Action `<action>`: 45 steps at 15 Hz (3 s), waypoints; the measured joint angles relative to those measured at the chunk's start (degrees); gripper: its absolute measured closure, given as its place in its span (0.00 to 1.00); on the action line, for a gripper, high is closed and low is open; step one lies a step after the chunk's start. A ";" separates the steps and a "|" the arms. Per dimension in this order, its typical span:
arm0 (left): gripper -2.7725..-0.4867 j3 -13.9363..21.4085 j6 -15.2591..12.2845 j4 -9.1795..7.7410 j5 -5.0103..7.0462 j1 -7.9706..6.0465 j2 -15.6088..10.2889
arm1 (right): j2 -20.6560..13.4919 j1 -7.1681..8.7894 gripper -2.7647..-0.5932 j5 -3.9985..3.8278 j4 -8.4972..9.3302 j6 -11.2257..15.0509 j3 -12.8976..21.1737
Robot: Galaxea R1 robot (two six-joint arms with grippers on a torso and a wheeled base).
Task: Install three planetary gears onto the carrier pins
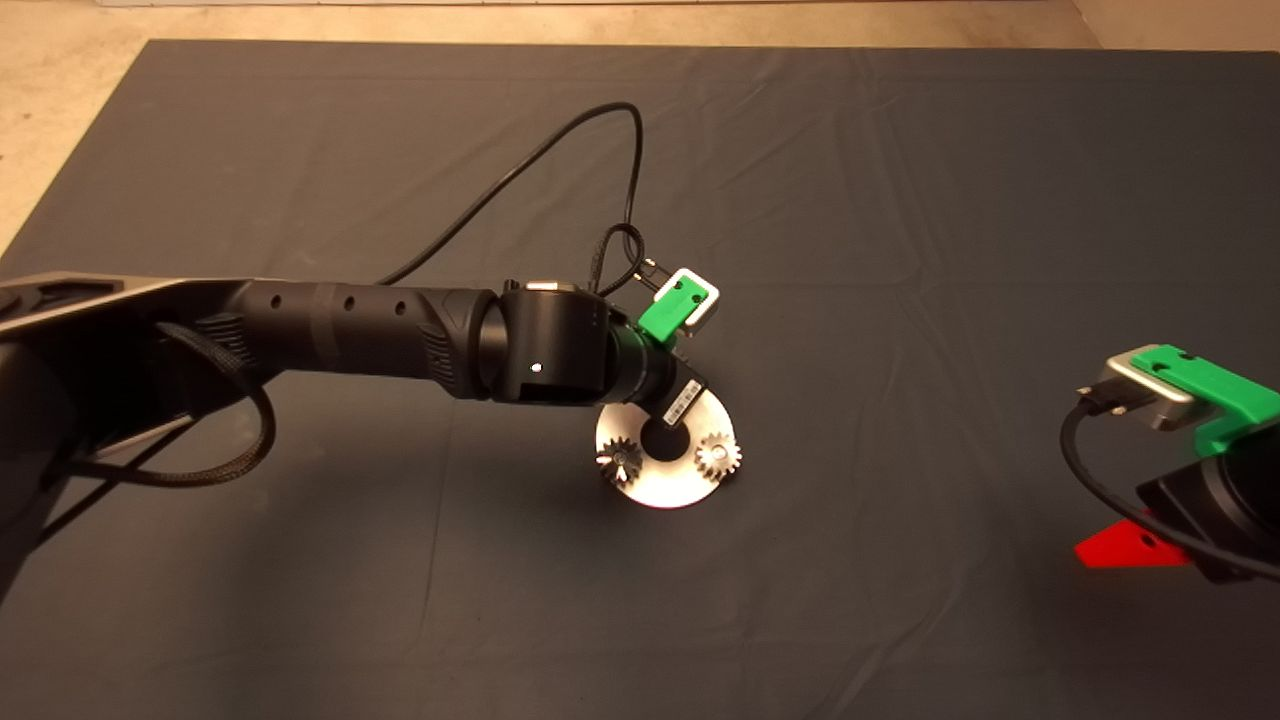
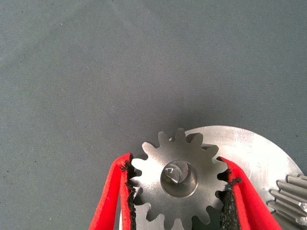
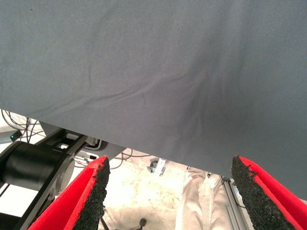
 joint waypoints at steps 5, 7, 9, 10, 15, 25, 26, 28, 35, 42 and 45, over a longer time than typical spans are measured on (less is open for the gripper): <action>0.88 -0.11 0.17 0.00 -0.26 -0.02 -0.09 | 0.03 0.00 0.41 -0.01 0.00 0.00 0.00; 0.88 -0.11 0.20 0.00 -0.28 -0.01 -0.09 | 0.05 0.00 0.41 -0.02 0.00 0.00 0.00; 0.88 -0.11 0.22 0.00 -0.39 0.00 -0.28 | 0.12 0.00 0.41 0.00 0.00 0.00 0.00; 0.88 -0.09 0.23 0.00 -0.44 -0.02 -0.44 | 0.12 0.00 0.41 -0.02 0.00 0.00 0.00; 0.88 -0.11 0.26 0.02 -0.50 -0.02 -0.57 | 0.17 0.00 0.41 0.00 0.00 0.00 0.00; 0.88 -0.09 0.37 -0.17 -0.26 -0.05 -0.41 | 0.32 0.00 0.41 -0.01 0.00 0.00 -0.02; 0.88 -0.09 0.37 -0.20 -0.26 -0.05 -0.41 | 0.32 0.00 0.41 -0.01 0.00 0.00 -0.01; 0.88 -0.09 0.37 -0.32 -0.26 -0.05 -0.44 | 0.32 0.00 0.41 0.00 0.00 0.00 -0.02; 0.88 -0.09 0.39 -1.06 -0.22 -0.18 -0.44 | 0.32 0.00 0.41 0.00 0.00 0.00 -0.02; 0.88 -0.09 0.41 -1.11 -0.44 -0.18 -0.66 | 0.32 0.00 0.41 -0.01 0.00 0.00 -0.01; 0.88 -0.09 1.49 -1.67 -0.99 -0.18 -1.37 | 0.32 0.00 0.41 0.00 0.00 0.00 -0.02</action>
